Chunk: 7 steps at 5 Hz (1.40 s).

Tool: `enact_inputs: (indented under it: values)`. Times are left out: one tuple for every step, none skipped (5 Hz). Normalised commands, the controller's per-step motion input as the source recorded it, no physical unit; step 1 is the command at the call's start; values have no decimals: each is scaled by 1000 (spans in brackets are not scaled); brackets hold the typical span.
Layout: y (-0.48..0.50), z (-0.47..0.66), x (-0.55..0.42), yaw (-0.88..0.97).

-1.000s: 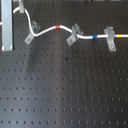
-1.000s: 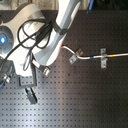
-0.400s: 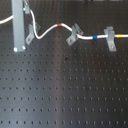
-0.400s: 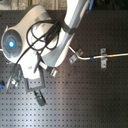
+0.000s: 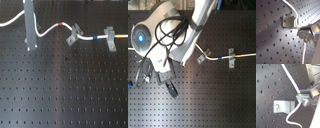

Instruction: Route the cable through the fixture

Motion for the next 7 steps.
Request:
enact_inputs:
  values:
    - [-49,259,-208,106]
    - [-47,497,-265,146]
    - [-72,533,-273,154]
    - [-67,405,-317,214]
    - [-10,150,-228,214]
    - [327,-2,-67,74]
    - [531,-6,21,14]
